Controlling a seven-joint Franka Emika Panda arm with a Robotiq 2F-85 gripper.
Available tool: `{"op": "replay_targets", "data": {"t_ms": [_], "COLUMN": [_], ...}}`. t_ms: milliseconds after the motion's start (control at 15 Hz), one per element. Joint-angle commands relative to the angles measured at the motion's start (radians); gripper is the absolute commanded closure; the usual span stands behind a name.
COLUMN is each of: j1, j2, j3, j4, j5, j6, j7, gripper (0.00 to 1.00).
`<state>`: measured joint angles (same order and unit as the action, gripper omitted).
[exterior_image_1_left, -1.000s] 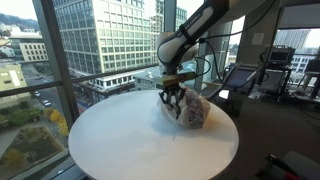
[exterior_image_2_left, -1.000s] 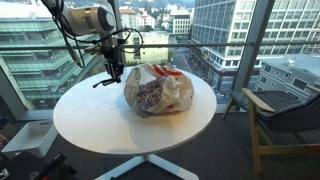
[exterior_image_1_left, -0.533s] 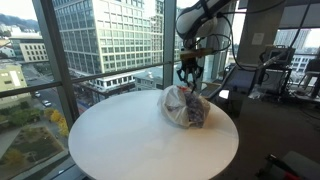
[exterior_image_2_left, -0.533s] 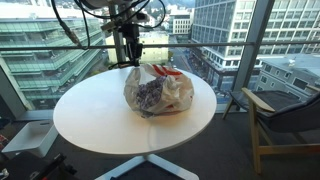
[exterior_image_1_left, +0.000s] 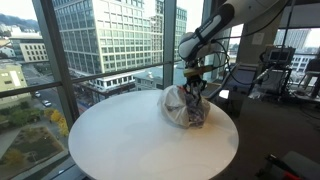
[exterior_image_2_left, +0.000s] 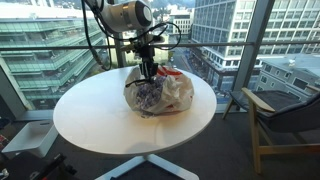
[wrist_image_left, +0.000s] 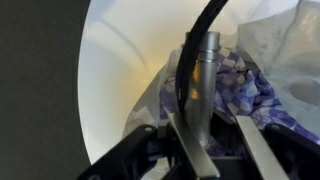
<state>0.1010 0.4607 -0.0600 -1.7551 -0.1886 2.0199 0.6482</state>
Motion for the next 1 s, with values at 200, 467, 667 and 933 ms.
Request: {"op": "replay_targets", "data": {"t_ms": [200,467,667,933], "j1": [0.047,0.061,0.093,0.085], "j2": [0.206,0.226,0.188,0.091], "j3": [-0.034,-0.07,-0.123,-0.093], "j4": [0.191,0.213,0.189,0.159], "j5": [-0.089,-0.098,-0.169,-0.129], "j6": [0.157,0.194,0.161,-0.001], "j7": [0.004,0.001,0.022,-0.041], "gripper": [0.92,0.38,0.15,0.0]}}
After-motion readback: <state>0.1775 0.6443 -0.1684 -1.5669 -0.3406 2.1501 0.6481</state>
